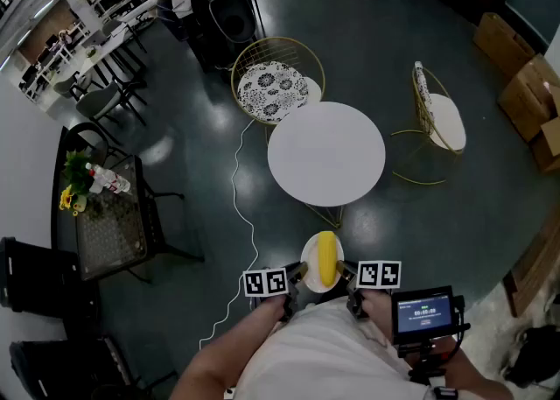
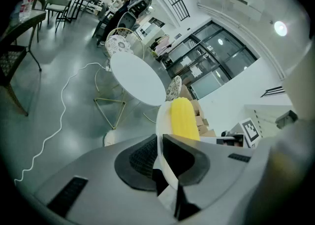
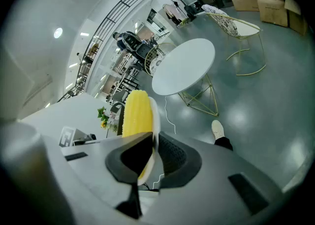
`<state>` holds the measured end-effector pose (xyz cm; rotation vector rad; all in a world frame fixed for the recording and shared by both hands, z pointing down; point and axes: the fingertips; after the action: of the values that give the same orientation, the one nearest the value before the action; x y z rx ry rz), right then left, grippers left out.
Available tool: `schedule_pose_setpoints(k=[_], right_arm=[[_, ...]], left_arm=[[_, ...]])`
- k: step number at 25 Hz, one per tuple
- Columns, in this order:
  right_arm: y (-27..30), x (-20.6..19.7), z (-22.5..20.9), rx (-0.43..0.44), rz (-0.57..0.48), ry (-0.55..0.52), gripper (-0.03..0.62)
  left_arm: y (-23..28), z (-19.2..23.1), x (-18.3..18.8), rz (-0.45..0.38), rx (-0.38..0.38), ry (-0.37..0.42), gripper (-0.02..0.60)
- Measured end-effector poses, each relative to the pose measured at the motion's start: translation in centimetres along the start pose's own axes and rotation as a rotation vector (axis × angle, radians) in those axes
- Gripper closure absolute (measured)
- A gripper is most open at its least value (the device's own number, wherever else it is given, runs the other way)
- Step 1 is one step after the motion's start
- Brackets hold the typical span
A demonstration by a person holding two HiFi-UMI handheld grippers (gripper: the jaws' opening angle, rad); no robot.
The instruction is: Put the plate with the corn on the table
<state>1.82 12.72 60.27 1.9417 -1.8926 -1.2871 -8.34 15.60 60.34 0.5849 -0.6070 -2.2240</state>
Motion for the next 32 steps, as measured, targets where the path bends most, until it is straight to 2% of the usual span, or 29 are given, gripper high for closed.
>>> schedule_pose_setpoints(k=[4,11,18,29,32], right_arm=[[-4.0,-3.8,2.5,0.003,-0.010,-0.001,0.546],[-6.7,-7.6,4.4,0.001,-0.048,-0.023,0.547],[-7.6,-8.5,5.1,0.027,-0.100,-0.032,0.546],[-7.8,-9.6,5.4,0.031,-0.084,-0.038,0.546],[-7.3,-8.9,5.6,0.030,-0.086,-0.052,0.546]], left_arm=[[-3.4,-1.4,-4.8,0.009,-0.017,-0.017,0.540],[-6.0,-2.0,-9.0,-0.011,-0.029,0.024,0.540],[-6.8,-2.1,-9.9,-0.031,-0.051,0.046,0.540],[-7.3,-1.7,-11.0,-0.041,-0.062,0.036,0.540],[-7.5,-1.5,-10.1,-0.048,-0.060,0.044,0.540]])
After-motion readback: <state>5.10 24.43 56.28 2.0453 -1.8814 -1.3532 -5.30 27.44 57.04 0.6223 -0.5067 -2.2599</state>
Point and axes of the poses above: the fingertips, and each gripper's own axes: y forward along the fingers, z to its left, x out of its top, and after that the axes turned 12 degrees about -y, right-handed
